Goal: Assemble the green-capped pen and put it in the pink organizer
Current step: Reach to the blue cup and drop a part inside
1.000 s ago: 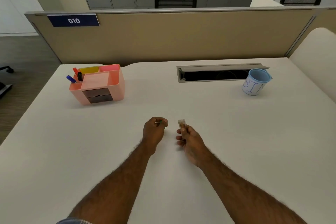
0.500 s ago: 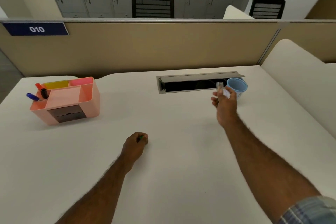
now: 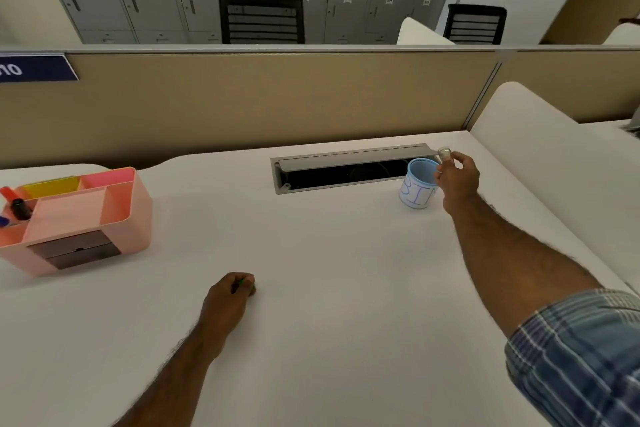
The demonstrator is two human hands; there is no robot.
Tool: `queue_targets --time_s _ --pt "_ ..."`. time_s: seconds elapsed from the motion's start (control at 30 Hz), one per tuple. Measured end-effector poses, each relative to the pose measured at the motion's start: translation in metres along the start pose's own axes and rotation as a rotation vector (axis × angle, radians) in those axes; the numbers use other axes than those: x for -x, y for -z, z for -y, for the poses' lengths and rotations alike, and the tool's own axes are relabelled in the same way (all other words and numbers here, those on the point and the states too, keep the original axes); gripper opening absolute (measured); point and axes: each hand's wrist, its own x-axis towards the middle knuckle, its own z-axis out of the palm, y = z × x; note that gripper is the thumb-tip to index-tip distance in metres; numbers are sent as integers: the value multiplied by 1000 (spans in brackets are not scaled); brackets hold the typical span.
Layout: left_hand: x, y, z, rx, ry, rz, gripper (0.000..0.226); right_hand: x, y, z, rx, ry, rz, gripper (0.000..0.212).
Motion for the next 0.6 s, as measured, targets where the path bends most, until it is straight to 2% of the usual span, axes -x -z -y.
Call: queue_targets --time_s 0.27,0.37,0.6 --pt "-1 0 6 -10 -2 -24 15 -7 3 -10 621 169 107 45" --pt "0 0 5 -11 2 -27 15 -7 4 -6 683 182 114 56" --pt "1 0 4 -10 -4 -23 15 -9 7 0 856 244 171 47"
